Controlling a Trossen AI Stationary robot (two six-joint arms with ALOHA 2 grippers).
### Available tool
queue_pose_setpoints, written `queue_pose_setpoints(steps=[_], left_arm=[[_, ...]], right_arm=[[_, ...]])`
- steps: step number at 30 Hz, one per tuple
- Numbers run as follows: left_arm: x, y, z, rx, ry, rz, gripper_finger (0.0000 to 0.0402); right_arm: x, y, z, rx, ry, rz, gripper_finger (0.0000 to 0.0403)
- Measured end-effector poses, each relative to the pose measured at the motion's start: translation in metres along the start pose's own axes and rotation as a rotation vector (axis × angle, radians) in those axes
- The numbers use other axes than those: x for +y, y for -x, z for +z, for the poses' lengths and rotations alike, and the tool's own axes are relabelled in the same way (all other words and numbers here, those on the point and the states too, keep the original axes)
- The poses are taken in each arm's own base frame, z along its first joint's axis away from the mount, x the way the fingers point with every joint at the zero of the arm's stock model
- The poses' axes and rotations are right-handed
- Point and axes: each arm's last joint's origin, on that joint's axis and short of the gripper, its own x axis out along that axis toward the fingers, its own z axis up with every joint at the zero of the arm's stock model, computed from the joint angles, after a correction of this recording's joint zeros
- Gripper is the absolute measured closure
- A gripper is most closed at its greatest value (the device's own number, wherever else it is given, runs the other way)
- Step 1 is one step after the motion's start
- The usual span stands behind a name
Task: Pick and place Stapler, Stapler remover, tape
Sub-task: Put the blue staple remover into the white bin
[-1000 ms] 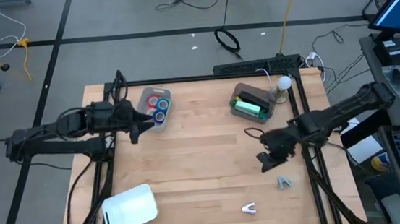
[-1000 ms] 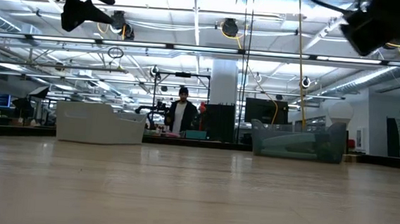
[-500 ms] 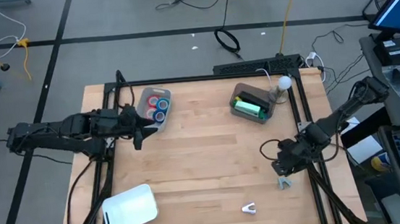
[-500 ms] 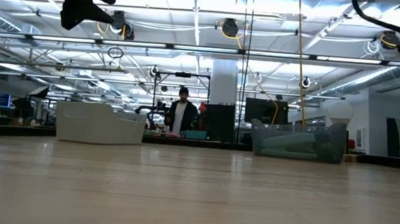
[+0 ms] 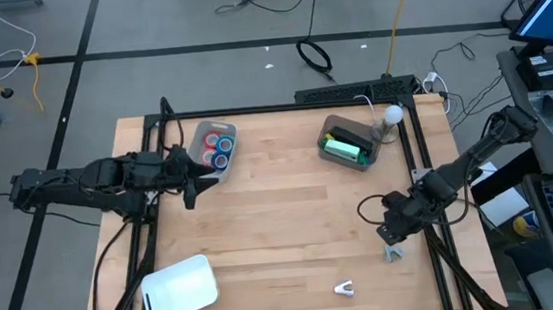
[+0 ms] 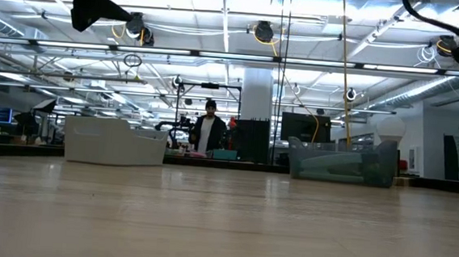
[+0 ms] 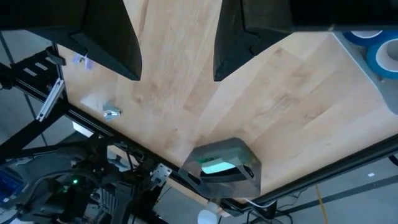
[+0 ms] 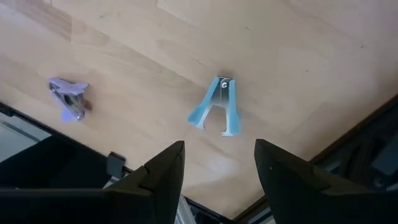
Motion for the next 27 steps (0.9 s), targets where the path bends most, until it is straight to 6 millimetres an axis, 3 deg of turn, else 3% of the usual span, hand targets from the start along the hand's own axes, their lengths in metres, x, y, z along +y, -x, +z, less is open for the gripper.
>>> queue_pose_setpoints(steps=[14,20,27], left_arm=[[0.000,0.000,0.000,0.001,0.005,0.000,0.0204],[0.000,0.000,0.000,0.002,0.012,0.000,0.0204],[0.000,0.000,0.000,0.002,-0.001,0.000,0.0204]], right_arm=[[-0.020,-0.048,0.014,0.050,-0.034,0.036,0.0220],[-0.031,-0.058,0.008,0.113,-0.041,-0.025,0.0220],[-0.027,-0.060,-0.004,0.131,-0.011,0.018,0.0220]])
